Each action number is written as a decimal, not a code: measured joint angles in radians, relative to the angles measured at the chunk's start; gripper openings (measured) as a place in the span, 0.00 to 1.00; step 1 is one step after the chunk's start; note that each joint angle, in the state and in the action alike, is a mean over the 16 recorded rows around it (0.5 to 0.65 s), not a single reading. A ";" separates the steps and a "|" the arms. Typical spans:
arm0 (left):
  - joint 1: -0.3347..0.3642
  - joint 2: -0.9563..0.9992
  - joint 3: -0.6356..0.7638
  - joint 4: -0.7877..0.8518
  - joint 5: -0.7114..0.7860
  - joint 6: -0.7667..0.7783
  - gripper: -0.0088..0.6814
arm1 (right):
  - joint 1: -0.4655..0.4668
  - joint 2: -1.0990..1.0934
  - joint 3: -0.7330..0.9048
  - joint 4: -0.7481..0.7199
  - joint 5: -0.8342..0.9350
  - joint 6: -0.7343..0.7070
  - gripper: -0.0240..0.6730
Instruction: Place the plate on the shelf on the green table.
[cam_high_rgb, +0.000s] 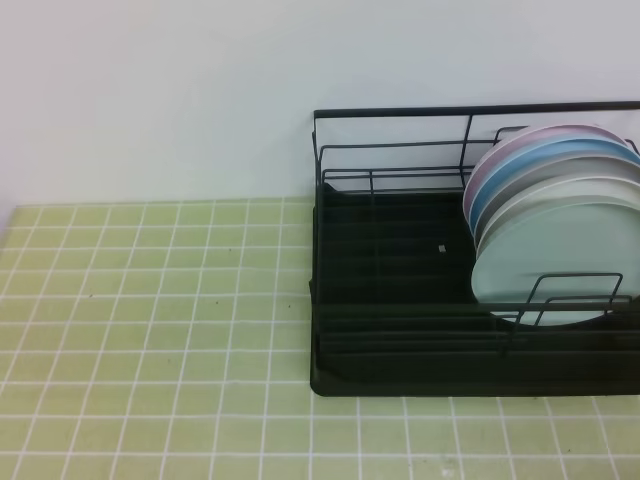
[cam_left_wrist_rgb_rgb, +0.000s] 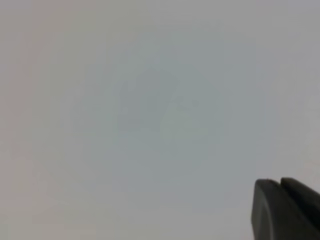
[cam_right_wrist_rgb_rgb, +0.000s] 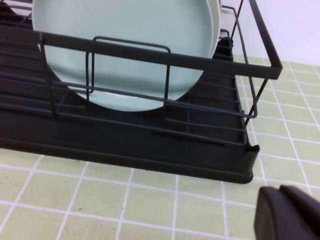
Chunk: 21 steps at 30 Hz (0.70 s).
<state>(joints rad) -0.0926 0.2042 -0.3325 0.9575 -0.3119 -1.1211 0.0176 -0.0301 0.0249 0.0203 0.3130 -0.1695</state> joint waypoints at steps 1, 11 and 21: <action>0.000 -0.009 0.010 -0.055 0.003 0.039 0.01 | 0.000 0.000 0.000 0.000 0.000 0.000 0.04; 0.000 -0.110 0.141 -0.450 0.027 0.387 0.01 | 0.000 0.000 0.000 -0.001 0.001 0.000 0.04; 0.000 -0.148 0.207 -0.616 0.089 0.554 0.01 | 0.000 0.000 0.000 0.000 0.001 0.000 0.04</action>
<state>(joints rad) -0.0926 0.0565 -0.1258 0.3416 -0.2231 -0.5667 0.0176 -0.0301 0.0249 0.0200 0.3137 -0.1695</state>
